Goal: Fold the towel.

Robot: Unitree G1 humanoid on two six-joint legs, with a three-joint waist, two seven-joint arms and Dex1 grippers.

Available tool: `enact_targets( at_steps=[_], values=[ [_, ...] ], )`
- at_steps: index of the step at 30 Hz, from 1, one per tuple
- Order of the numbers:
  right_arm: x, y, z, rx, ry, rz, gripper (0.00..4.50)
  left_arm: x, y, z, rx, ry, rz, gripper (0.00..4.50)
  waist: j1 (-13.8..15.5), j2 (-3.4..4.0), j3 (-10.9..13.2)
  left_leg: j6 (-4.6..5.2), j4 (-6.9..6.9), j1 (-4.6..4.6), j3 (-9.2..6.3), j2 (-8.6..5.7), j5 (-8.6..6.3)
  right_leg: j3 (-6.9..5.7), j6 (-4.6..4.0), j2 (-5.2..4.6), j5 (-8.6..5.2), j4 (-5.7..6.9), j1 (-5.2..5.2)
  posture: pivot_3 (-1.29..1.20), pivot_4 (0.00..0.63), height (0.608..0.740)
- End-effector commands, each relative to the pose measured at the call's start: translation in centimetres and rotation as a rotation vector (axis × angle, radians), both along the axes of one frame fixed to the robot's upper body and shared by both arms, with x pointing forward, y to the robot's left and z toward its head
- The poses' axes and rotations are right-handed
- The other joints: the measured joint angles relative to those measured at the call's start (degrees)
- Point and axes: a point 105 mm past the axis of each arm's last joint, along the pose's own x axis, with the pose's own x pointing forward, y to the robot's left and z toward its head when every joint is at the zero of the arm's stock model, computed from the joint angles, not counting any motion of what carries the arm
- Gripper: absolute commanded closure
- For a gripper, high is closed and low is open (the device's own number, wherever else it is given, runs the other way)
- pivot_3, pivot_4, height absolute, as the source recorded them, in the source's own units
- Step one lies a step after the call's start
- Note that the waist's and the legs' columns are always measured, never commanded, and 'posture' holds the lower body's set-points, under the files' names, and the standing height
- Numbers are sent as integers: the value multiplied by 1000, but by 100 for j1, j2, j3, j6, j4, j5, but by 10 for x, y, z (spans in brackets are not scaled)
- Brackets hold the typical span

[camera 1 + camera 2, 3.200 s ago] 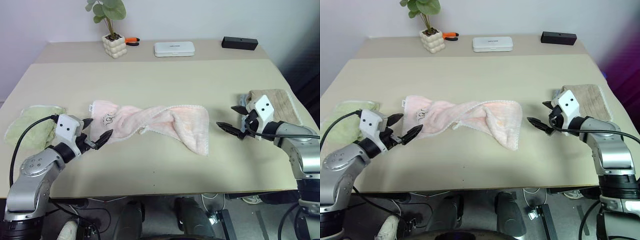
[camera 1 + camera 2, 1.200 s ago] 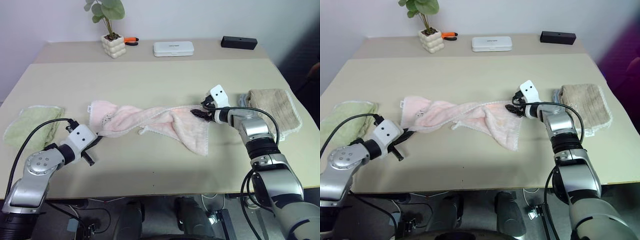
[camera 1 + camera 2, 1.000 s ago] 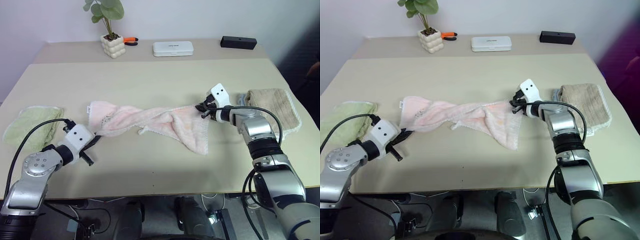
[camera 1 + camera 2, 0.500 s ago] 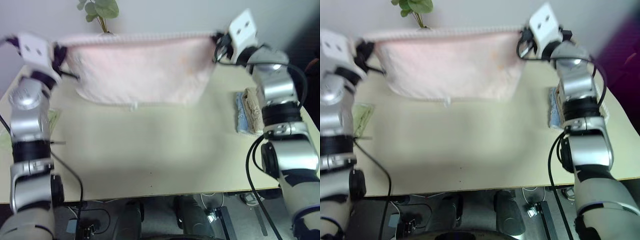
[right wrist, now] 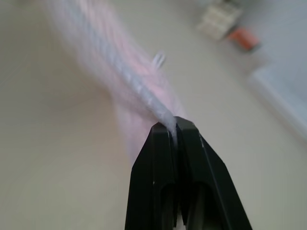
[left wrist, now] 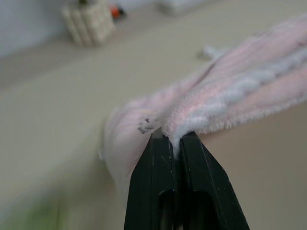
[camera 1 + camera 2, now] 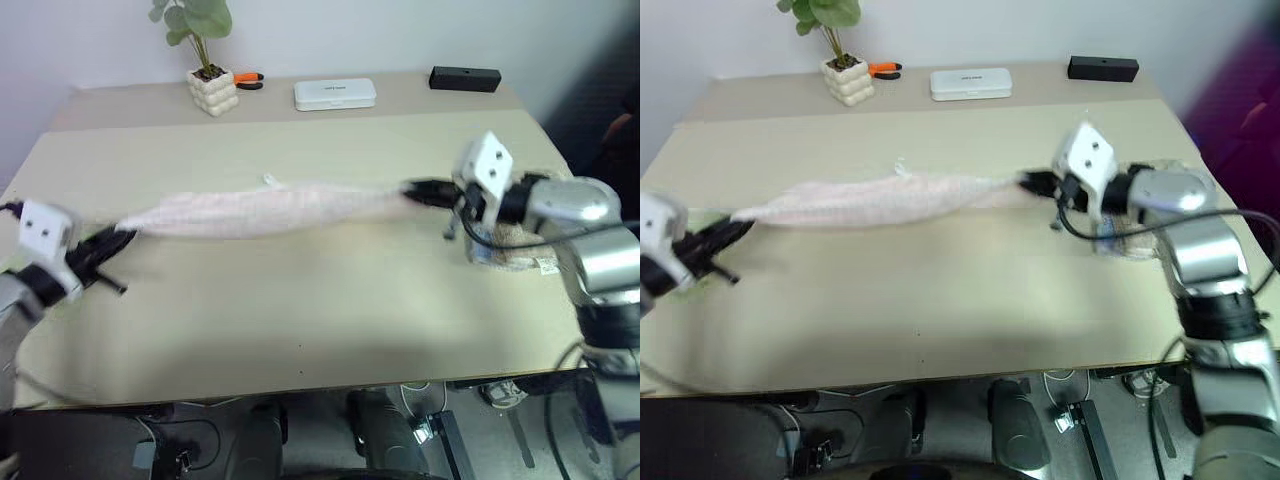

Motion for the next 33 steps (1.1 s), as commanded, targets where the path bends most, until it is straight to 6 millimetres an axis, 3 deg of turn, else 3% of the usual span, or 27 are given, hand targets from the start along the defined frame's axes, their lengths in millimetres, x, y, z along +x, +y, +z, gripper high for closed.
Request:
enact_targets(
  at_steps=[1,4,6,10,17,20,25,33],
  values=[
    [-22,-7,9,-12,47,56,4461,-21,-6,3,57,77,-83,4500,39,-2,1,0,2,4,4,2,0,2,-11,1,-7,-1,2,0,150,737],
    [-36,-14,0,-37,124,86,4461,-40,-14,-9,70,191,-158,4500,56,-4,1,0,8,6,7,4,0,4,-28,4,-17,0,4,0,150,737],
    [-32,-15,-4,-41,117,65,4461,-39,-19,-10,59,203,-170,4500,55,-10,-3,0,7,9,9,4,0,6,-28,4,-17,-1,6,0,150,737],
    [-8,-15,-8,-38,36,-29,4461,-20,-17,-9,80,158,-125,4500,45,-11,-4,0,7,10,9,8,0,6,-26,10,-16,0,5,0,150,737],
    [44,-15,-13,-51,-84,-170,4461,36,-9,-9,96,49,-38,4500,42,-12,-4,-1,2,10,11,7,0,8,-1,11,-1,5,0,0,150,737],
    [60,-12,-15,-46,-100,-191,4461,50,-9,-15,96,57,-43,4500,35,-12,-4,-1,2,7,11,7,1,8,0,12,0,9,-4,0,150,737],
    [83,-8,-20,-27,-117,-233,4461,62,-7,-30,92,88,-54,4500,28,-12,-3,-1,-4,5,10,7,1,8,2,13,1,14,-14,0,150,737],
    [89,-5,-27,-8,-107,-221,4461,67,-3,-36,8,95,-17,4500,38,-11,-3,-1,-2,4,10,7,1,8,2,11,2,17,-14,0,150,737]
  ],
)
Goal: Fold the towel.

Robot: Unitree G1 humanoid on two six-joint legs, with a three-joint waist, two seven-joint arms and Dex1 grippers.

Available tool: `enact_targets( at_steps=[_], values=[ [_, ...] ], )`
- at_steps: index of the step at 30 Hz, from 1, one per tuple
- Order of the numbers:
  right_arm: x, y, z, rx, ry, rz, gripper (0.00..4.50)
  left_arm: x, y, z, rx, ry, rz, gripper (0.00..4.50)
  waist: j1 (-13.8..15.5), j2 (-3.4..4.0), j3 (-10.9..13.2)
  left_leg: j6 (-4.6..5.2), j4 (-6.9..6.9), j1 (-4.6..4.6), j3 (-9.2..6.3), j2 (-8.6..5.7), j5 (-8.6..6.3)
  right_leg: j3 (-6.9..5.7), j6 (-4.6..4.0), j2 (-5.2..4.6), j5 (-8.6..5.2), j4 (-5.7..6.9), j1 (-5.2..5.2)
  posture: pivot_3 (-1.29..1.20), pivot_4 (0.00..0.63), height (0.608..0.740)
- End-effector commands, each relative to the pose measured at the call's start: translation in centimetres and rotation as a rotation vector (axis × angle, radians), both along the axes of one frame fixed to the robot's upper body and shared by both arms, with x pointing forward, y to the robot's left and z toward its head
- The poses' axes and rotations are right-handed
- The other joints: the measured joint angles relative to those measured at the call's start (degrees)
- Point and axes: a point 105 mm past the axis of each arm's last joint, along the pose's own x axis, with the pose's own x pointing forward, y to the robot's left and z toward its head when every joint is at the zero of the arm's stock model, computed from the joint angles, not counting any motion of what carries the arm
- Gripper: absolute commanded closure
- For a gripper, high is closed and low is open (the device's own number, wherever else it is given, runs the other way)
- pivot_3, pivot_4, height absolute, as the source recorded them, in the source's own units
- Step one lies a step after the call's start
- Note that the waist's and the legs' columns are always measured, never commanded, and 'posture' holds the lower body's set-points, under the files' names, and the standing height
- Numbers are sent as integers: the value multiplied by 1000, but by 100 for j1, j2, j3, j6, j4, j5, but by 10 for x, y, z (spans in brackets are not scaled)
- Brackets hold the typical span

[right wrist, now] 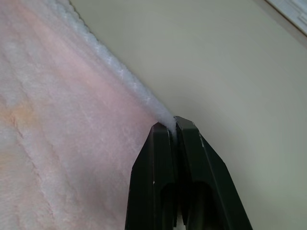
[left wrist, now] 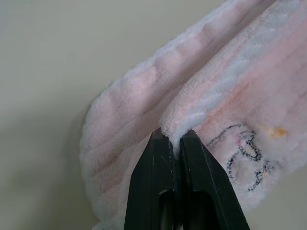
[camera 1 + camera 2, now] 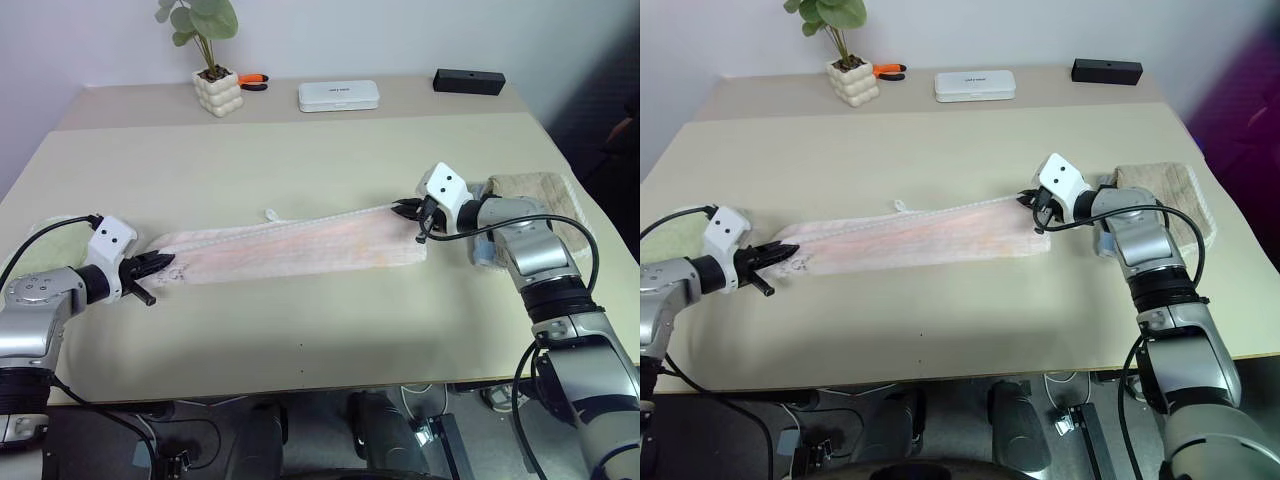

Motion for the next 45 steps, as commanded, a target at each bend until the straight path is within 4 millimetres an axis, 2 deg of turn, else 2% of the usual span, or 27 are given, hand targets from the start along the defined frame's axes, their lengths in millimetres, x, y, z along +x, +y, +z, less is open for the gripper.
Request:
enact_targets(
  at_steps=[1,2,4,7,9,13,17,21,25,27,30,34,37,40,45],
  values=[
    [2,-4,15,16,-52,-7,4461,1,10,7,-50,-28,59,4500,-2,0,0,0,0,0,0,0,0,0,0,0,0,1,0,0,150,737],
    [2,-4,16,30,-52,-12,4219,2,12,8,-63,-39,81,3887,-2,0,0,0,0,0,0,0,0,0,0,0,0,2,0,0,150,737],
    [3,-7,20,37,-72,-31,3638,5,15,12,-64,-74,118,3255,-3,0,0,0,0,1,-2,0,0,0,0,0,0,4,0,0,150,737],
    [3,-15,26,32,-112,-76,2133,11,19,20,-81,-142,183,1681,-1,0,0,0,1,2,-2,0,0,0,0,0,0,6,0,0,150,737],
    [2,-20,30,38,-130,-98,1243,14,22,28,-151,-184,241,793,0,0,0,0,2,1,-3,0,0,-1,0,0,0,7,0,0,150,737],
    [-13,-33,34,43,-147,-138,1243,14,26,33,-387,-226,385,793,30,-2,-1,0,4,-3,-5,-2,0,-3,3,-4,1,5,0,0,150,737],
    [-30,-36,33,77,-115,-154,1243,8,25,28,-451,-204,435,793,2,-3,-2,0,5,-1,-7,-2,0,-2,5,-4,2,11,1,0,150,737],
    [-59,-27,32,236,5,-115,33,2,17,32,-436,-227,402,755,-2,-3,-2,0,3,1,-10,-1,0,-2,5,-1,2,12,1,0,150,737],
    [-82,-16,26,477,155,-179,33,-4,-19,49,-331,-301,209,755,20,-8,-5,0,6,2,-13,-2,0,-2,4,-1,2,11,6,0,150,737],
    [-97,-6,12,542,244,-204,33,-8,-52,47,-313,-291,88,755,57,-13,-10,-1,7,3,-14,-2,0,-3,4,-1,2,10,11,0,150,737],
    [-113,3,-6,681,371,-296,33,-25,-119,43,-317,-283,-169,755,96,-12,-11,-1,5,6,-15,-4,0,-4,3,-2,1,-3,24,0,150,737],
    [-118,3,-28,733,486,-458,33,-42,-168,34,-363,-250,-353,755,130,-11,-11,-1,11,8,-11,-4,0,0,2,1,1,-6,26,0,150,737],
    [-115,0,-38,769,534,-555,33,-48,-191,34,-411,-243,-418,755,133,-7,-14,0,10,11,-13,-1,0,0,1,8,0,-5,26,0,150,737],
    [-101,-3,-43,846,567,-658,33,-54,-212,33,-434,-235,-477,755,121,-6,-14,0,10,10,-13,-1,0,2,1,8,0,-6,26,0,150,737],
    [-74,-9,-46,947,575,-773,33,-57,-221,31,-443,-224,-498,755,128,-3,-16,1,7,11,-14,0,0,1,2,10,0,-6,25,0,150,737]
  ],
)
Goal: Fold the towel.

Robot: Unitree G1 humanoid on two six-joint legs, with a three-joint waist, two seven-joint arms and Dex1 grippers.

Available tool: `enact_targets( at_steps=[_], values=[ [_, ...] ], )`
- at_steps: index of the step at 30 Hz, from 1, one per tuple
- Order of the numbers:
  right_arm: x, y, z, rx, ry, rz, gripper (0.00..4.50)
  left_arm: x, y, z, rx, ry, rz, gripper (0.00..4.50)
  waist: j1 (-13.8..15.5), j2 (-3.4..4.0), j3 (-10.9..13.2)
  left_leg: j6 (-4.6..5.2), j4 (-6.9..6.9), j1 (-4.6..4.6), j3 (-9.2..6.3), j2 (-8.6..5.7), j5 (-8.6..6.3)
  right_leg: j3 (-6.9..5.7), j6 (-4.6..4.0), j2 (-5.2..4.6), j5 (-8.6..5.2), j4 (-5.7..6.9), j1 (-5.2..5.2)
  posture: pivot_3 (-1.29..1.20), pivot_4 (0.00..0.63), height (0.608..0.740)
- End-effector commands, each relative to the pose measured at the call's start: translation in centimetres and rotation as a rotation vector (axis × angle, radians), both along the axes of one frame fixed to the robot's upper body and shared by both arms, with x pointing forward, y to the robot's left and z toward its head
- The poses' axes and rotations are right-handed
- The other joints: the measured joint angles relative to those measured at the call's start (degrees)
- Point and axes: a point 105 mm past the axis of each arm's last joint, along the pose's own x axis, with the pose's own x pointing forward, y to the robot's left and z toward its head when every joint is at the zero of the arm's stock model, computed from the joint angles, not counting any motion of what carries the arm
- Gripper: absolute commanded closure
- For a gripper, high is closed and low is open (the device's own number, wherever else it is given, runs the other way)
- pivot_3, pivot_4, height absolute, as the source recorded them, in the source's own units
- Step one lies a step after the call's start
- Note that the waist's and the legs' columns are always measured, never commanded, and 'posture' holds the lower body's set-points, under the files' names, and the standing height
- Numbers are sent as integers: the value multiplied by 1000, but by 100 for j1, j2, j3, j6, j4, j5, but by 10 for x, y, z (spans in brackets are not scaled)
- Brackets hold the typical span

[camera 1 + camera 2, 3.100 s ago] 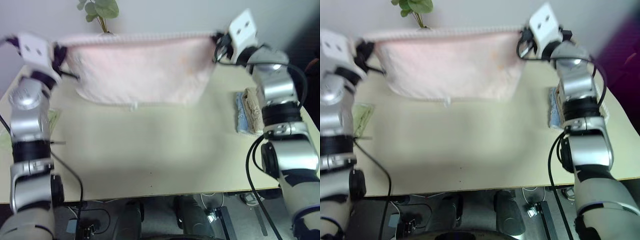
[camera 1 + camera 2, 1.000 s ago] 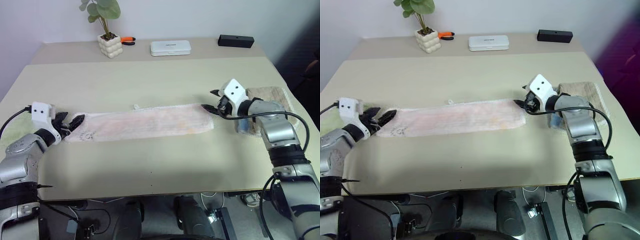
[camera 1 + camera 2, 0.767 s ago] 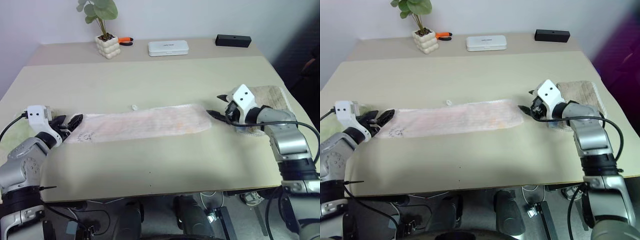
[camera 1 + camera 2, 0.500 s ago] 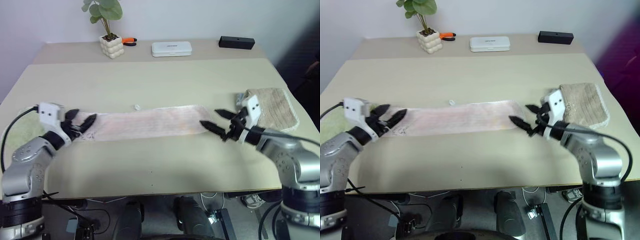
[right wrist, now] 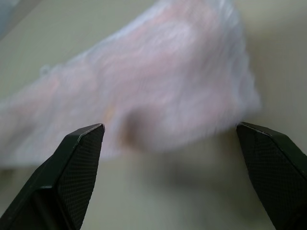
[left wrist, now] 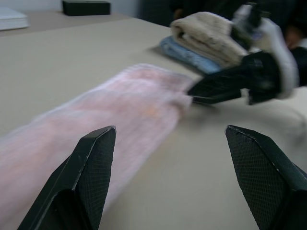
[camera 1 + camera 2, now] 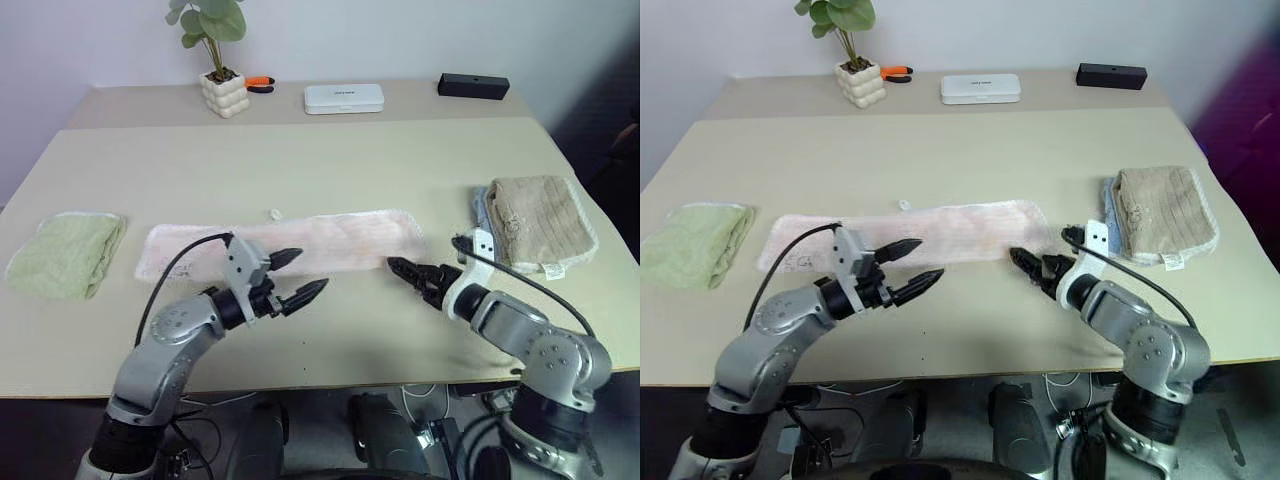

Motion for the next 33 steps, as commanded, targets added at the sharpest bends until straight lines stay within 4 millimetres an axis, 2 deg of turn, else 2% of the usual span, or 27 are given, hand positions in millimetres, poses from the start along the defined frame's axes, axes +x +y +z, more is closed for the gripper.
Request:
enact_targets(
  at_steps=[1,2,3,4,11,15,19,22,24,26,27,28,32,33],
  values=[
    [14,-10,-1,38,6,-91,33,-3,-4,10,-3,-55,-10,755,1,1,0,0,0,0,0,0,0,0,0,0,0,0,0,0,150,737],
    [19,-11,-3,45,16,-109,33,-3,-4,8,2,-55,-8,755,0,1,-1,0,1,0,0,0,0,0,0,0,0,0,0,0,150,737],
    [22,-12,-4,46,25,-119,545,-3,-3,7,8,-54,-4,755,-1,1,-1,0,2,0,0,0,0,0,0,0,0,-1,1,0,150,737],
    [24,-11,-4,44,26,-119,870,-3,-3,6,13,-53,-1,755,-3,1,-1,0,2,0,0,0,0,0,0,0,0,0,2,0,150,737],
    [30,-11,12,34,-43,-103,4366,-4,1,1,28,-48,19,755,-46,3,1,0,-2,0,0,0,0,0,0,0,0,0,-1,0,150,737],
    [31,-30,33,-47,-130,-125,4444,-3,0,-1,27,-47,27,755,-73,4,1,1,-2,-3,0,0,0,0,1,-1,-1,-2,-1,0,150,737],
    [32,-68,59,-250,-213,-157,4444,1,-2,-1,21,-47,37,755,-72,7,3,1,-1,-6,0,-2,0,0,1,-3,-1,-9,-1,0,150,737],
    [32,-81,83,-377,-283,-122,4444,4,0,-3,31,-51,41,755,-100,10,5,1,-3,-5,0,-2,0,0,2,-1,-1,-9,-1,0,150,737],
    [31,-71,96,-501,-347,-28,4444,7,1,-3,31,-53,44,755,-138,10,4,2,-4,-2,0,0,-1,1,2,1,-1,-9,-1,0,150,737],
    [30,-47,105,-621,-421,114,4444,8,1,-1,25,-57,43,755,-161,10,4,4,-6,1,1,1,-2,3,1,5,-2,-8,-2,0,150,737],
    [26,-22,105,-642,-463,228,4444,7,0,1,21,-61,40,755,-172,10,4,5,-8,2,1,3,-2,3,1,8,-2,-9,-2,0,150,737],
    [23,-5,105,-652,-490,306,4444,7,0,2,18,-63,39,755,-195,10,4,5,-7,2,1,6,-3,3,1,10,-2,-9,-2,0,150,737],
    [13,43,91,-702,-550,518,4444,6,-1,2,16,-61,40,755,-133,10,4,5,-4,-4,-2,7,-3,2,2,9,-2,-11,-3,0,150,737],
    [11,58,80,-714,-552,577,4444,5,-1,2,13,-58,42,755,-122,8,3,5,-3,-5,-1,6,-3,2,2,8,-2,-14,-3,0,150,737]
  ],
)
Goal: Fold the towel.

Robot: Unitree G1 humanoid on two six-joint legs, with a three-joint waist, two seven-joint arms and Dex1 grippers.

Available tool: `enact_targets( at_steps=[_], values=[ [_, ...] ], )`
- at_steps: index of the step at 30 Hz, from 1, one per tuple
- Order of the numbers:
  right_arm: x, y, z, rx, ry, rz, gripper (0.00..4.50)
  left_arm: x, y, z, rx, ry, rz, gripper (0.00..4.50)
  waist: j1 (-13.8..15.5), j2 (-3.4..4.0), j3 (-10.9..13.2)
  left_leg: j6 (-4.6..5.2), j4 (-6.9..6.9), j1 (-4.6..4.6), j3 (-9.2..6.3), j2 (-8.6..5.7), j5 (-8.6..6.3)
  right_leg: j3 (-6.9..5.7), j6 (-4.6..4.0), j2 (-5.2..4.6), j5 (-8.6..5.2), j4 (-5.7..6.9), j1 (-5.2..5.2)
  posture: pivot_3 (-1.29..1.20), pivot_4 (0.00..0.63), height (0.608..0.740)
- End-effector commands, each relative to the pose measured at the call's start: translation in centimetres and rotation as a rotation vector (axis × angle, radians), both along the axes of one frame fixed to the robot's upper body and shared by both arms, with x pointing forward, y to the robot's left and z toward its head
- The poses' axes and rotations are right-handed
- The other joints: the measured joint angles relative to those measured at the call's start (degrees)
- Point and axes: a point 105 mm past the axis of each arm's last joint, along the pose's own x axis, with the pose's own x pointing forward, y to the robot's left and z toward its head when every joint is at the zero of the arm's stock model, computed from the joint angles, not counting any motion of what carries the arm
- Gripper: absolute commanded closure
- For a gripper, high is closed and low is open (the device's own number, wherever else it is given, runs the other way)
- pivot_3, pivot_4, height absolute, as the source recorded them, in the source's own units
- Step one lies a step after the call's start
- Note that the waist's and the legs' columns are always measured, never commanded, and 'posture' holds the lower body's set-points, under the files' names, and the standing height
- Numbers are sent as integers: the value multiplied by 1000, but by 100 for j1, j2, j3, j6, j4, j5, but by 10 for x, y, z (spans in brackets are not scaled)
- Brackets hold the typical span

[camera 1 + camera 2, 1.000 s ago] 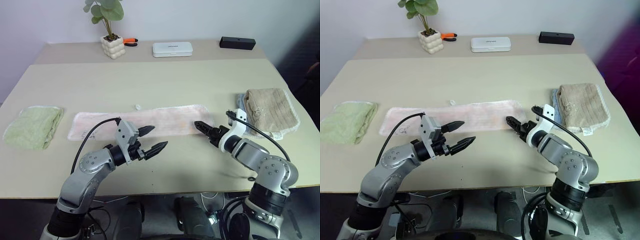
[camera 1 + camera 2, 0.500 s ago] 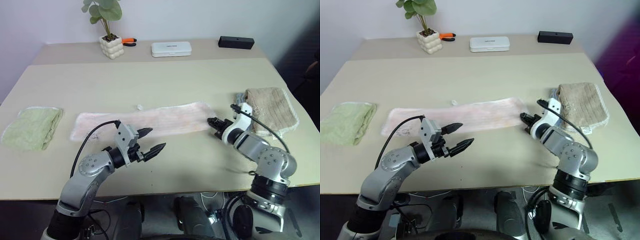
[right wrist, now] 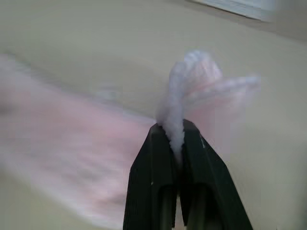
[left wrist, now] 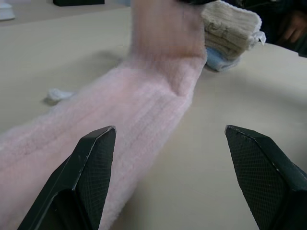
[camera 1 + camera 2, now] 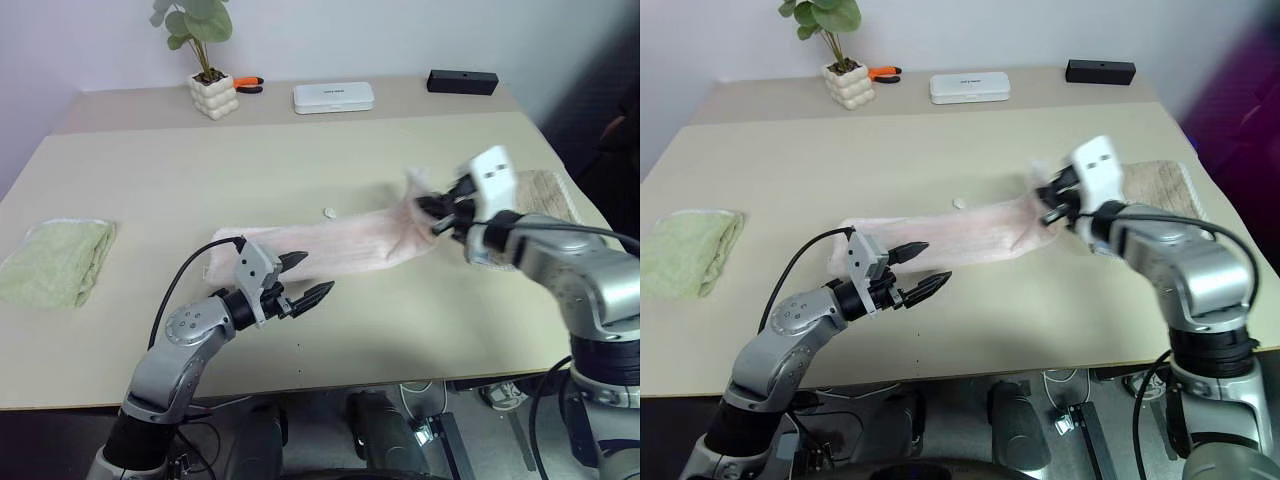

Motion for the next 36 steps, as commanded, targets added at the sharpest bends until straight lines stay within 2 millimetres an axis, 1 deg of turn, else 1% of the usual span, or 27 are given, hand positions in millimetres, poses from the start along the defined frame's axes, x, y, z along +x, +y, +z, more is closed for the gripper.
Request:
enact_targets(
  at_steps=[1,2,3,6,9,11,12,13,15,16,18,20,21,23,25,26,27,29,31,35,36],
  values=[
    [-8,42,-13,-73,-37,156,4444,-4,-1,12,-23,-46,-3,755,25,-4,-1,0,1,-1,0,0,0,0,0,-1,0,-3,1,0,150,737],
    [-9,48,-17,-84,-34,175,4444,-4,-1,12,-25,-45,-2,755,37,-5,-1,0,2,-2,0,0,0,-1,0,-1,0,-4,1,0,150,737],
    [-5,55,-30,-96,-13,175,4444,-6,-1,11,-22,-43,2,755,41,-6,-1,0,3,-3,0,-1,0,-1,0,-2,0,-4,1,0,150,737],
    [0,64,-56,-162,10,177,4444,-9,0,9,-13,-41,12,755,39,-7,-1,-1,3,-3,0,-1,0,-1,-1,-4,0,-4,1,0,150,737],
    [-2,66,-63,-176,22,202,4444,-10,2,8,-7,-37,21,755,48,-6,-1,-1,2,-3,0,-2,0,-1,-1,-5,0,-4,1,0,150,737],
    [-5,66,-63,-175,28,224,3844,-11,3,6,3,-34,23,755,42,-6,-1,-1,2,-3,0,-2,0,-1,-1,-5,0,-4,0,0,150,737],
    [-5,65,-60,-168,21,231,3536,-12,3,5,5,-32,23,755,38,-6,-1,-1,1,-2,-1,-2,0,-2,-1,-4,0,-4,0,0,150,737],
    [-5,65,-58,-163,15,233,3074,-12,4,5,6,-31,24,755,36,-6,-1,-1,1,-1,-1,-2,0,-2,-1,-4,0,-3,0,0,150,737],
    [-12,63,-42,-131,-52,278,2045,-12,5,4,7,-26,27,755,35,-6,-1,-1,0,-1,-1,-2,0,-2,-1,-4,0,-4,0,0,150,737],
    [-17,61,-34,-105,-72,303,1615,-13,6,4,7,-23,31,755,42,-6,-1,-1,0,-2,0,-2,0,-2,-1,-4,0,-4,0,0,150,737],
    [-26,56,-20,-61,-99,334,1615,-13,10,3,-2,-12,49,755,46,-7,0,-1,0,-4,0,-2,0,-2,0,-5,0,-6,0,0,150,737],
    [-29,50,-6,18,-104,334,1615,-13,15,2,-16,2,78,755,36,-7,0,0,0,-3,0,-2,0,-2,0,-5,0,-6,0,0,150,737],
    [-23,44,-1,63,-103,294,1911,-14,18,1,-20,12,91,755,28,-8,0,0,0,-2,-1,-2,0,-2,0,-5,0,-5,1,0,150,737],
    [-12,35,3,108,-96,217,2568,-14,22,-1,-21,25,104,755,9,-8,0,0,0,2,-1,0,0,-2,-1,-2,0,-2,2,0,150,737],
    [5,28,-3,81,-98,146,3495,-16,23,-6,-10,37,111,755,8,-8,0,0,0,3,-1,-1,0,-1,-2,-1,0,-2,2,0,150,737],
    [12,27,-7,76,-96,123,4033,-17,23,-9,-6,44,115,755,11,-8,0,0,0,3,0,-1,0,-1,-2,-2,0,-2,2,0,150,737],
    [19,28,-12,78,-88,107,4475,-16,24,-10,-6,50,121,755,12,-8,0,0,0,2,0,-1,0,-1,-2,-2,0,-3,2,0,150,737],
    [27,33,-23,81,-72,101,4475,-15,25,-11,-21,62,140,755,12,-7,0,0,-1,2,0,-1,0,-1,-2,-2,0,-3,1,0,150,737],
    [31,39,-42,73,-29,109,4475,-13,27,-12,-34,74,165,755,12,-7,0,0,-3,2,0,-1,0,-1,-2,-2,0,-3,1,0,150,737],
    [29,49,-85,3,51,149,4475,-14,32,-13,-66,98,214,755,17,-7,0,0,-2,1,0,-1,0,-1,-1,-3,0,-4,1,0,150,737],
    [28,51,-92,0,65,156,4475,-14,33,-13,-69,102,224,755,17,-7,0,0,-3,1,0,-1,0,-1,-1,-4,0,-4,1,0,150,737]
  ],
)
